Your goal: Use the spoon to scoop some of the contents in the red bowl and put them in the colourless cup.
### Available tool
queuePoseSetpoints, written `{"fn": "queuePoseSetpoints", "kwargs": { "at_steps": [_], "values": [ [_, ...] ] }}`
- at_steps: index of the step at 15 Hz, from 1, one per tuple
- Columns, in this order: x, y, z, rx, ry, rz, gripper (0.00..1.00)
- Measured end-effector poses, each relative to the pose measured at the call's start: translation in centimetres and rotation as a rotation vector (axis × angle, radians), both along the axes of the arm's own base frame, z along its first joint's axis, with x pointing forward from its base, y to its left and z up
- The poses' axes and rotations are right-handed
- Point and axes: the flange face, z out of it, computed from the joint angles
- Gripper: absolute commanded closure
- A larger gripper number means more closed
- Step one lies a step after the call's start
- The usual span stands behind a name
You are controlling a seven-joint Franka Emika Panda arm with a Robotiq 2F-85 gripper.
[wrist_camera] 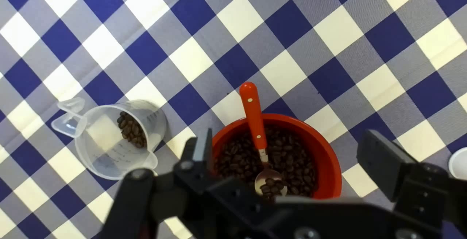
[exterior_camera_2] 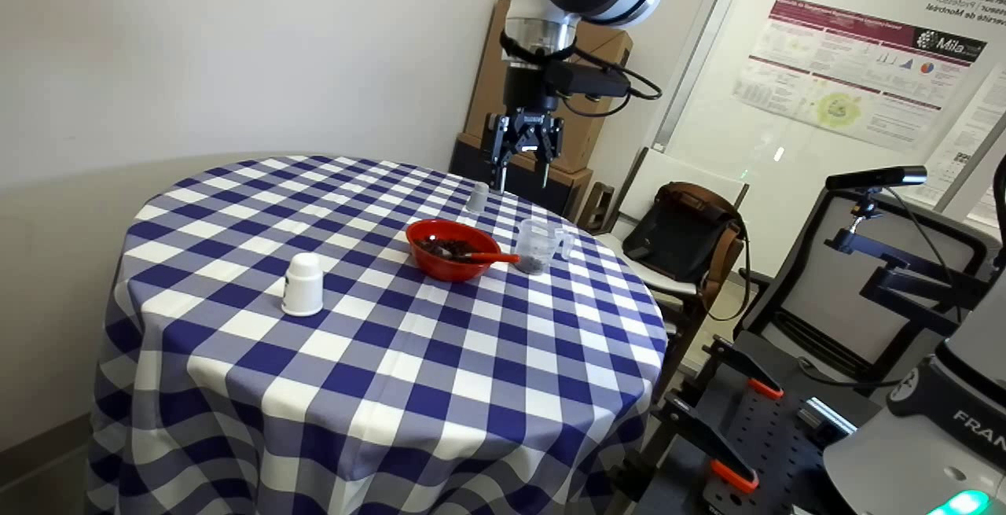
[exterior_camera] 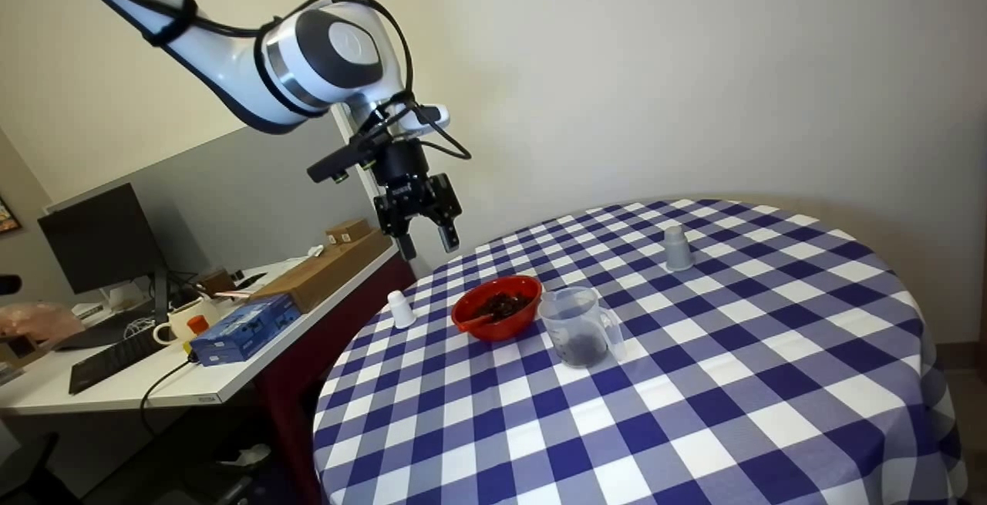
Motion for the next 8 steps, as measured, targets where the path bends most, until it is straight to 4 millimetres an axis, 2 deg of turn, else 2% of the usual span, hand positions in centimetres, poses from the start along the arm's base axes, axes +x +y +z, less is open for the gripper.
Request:
{"fn": "queuePoseSetpoints", "kwargs": {
  "at_steps": [4, 8],
  "values": [
    [0.8, 0.5, -3.0, -0.001, 0.043, 0.016, 0.00],
    [0.8, 0.1, -5.4, -0.017, 0.080, 0.028, 0.00]
  ]
}}
